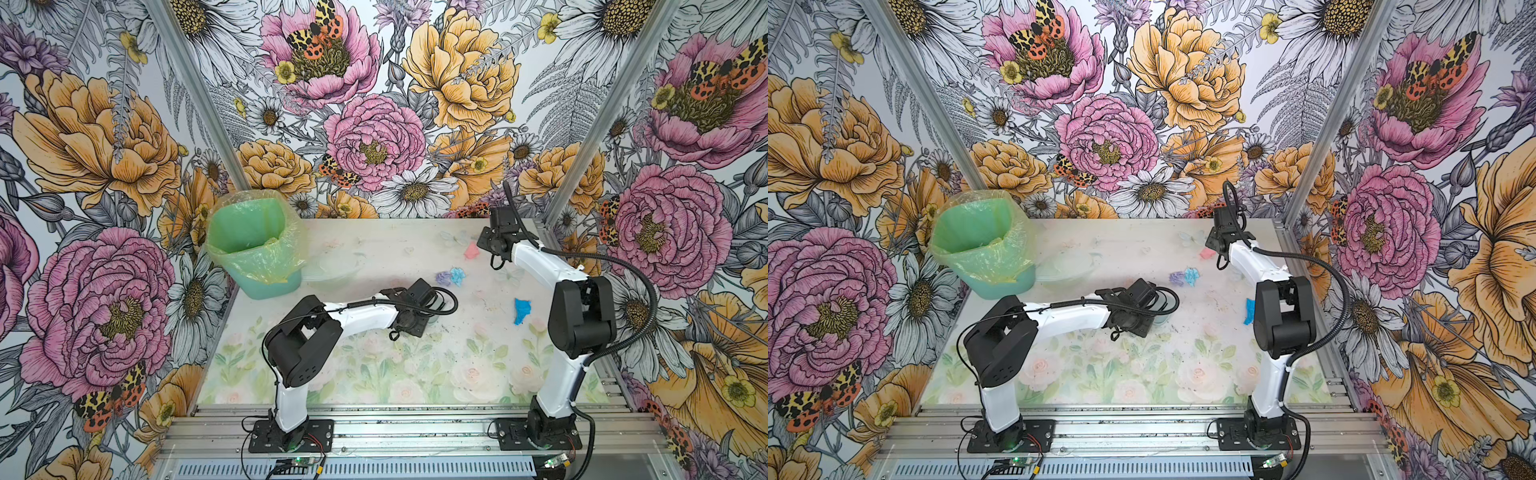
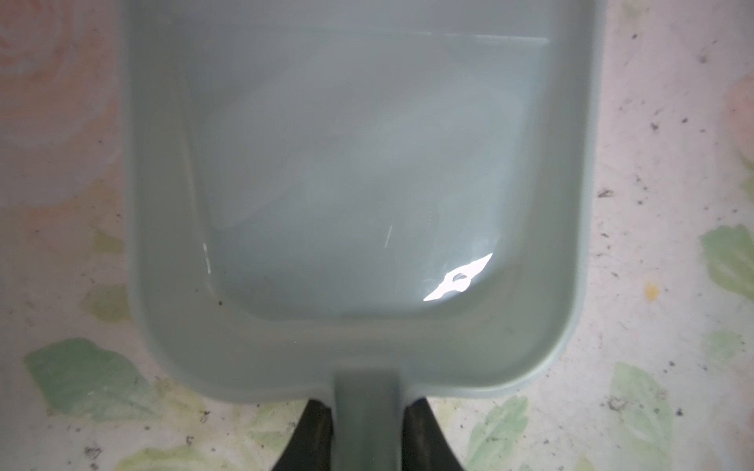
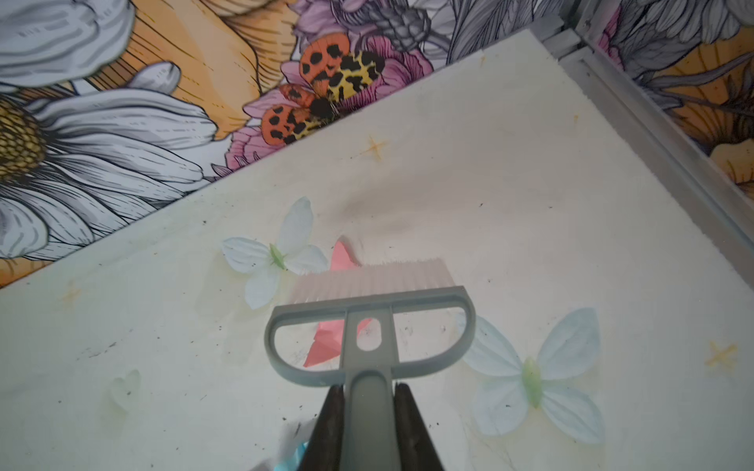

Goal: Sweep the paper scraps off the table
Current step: 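Brush the lilac and pale blue scraps with the right gripper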

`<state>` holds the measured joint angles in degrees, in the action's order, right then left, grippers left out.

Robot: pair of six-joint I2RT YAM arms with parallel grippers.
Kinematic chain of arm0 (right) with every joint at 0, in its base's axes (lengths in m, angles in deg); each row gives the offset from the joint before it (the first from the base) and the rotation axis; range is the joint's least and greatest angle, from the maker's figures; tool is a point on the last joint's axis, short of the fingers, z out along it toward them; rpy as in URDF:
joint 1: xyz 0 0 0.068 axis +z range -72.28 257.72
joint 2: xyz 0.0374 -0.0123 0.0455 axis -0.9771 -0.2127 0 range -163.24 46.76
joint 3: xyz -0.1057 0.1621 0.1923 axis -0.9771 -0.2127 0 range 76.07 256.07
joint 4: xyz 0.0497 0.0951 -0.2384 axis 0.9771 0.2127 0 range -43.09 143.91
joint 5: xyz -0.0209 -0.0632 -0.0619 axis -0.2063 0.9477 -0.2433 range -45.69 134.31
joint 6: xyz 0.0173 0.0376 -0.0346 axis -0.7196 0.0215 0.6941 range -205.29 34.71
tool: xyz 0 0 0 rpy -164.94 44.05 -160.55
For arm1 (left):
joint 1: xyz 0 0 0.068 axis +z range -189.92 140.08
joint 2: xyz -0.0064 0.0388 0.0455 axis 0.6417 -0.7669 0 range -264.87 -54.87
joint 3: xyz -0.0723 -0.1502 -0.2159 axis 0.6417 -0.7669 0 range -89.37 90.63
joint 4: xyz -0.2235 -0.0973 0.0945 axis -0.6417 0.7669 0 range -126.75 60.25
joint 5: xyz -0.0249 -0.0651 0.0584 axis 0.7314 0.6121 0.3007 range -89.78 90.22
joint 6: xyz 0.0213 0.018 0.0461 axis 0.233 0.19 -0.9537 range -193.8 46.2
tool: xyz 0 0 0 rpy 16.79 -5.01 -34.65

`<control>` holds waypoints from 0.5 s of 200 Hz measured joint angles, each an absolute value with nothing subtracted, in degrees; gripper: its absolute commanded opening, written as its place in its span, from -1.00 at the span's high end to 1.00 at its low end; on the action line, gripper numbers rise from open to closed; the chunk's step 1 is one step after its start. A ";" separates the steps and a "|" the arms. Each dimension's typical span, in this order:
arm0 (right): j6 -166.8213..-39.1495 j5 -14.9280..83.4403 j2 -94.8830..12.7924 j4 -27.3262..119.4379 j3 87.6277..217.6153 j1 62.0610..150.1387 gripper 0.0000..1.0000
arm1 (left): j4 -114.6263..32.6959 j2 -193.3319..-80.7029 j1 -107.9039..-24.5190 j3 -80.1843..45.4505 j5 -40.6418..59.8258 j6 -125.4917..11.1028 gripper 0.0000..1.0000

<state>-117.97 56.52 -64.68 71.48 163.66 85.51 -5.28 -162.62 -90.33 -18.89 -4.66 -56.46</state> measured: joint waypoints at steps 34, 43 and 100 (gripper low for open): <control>-118.02 56.28 -68.38 71.97 164.16 85.51 1.00 | -5.30 -162.62 -90.71 -18.91 -4.66 -56.46 1.00; -118.02 56.19 -68.40 72.14 164.16 85.53 1.00 | -5.30 -162.62 -90.73 -18.91 -4.66 -56.44 1.00; -118.02 54.77 -67.00 71.27 160.45 86.32 1.00 | -5.33 -164.04 -90.82 -18.91 -4.64 -56.46 1.00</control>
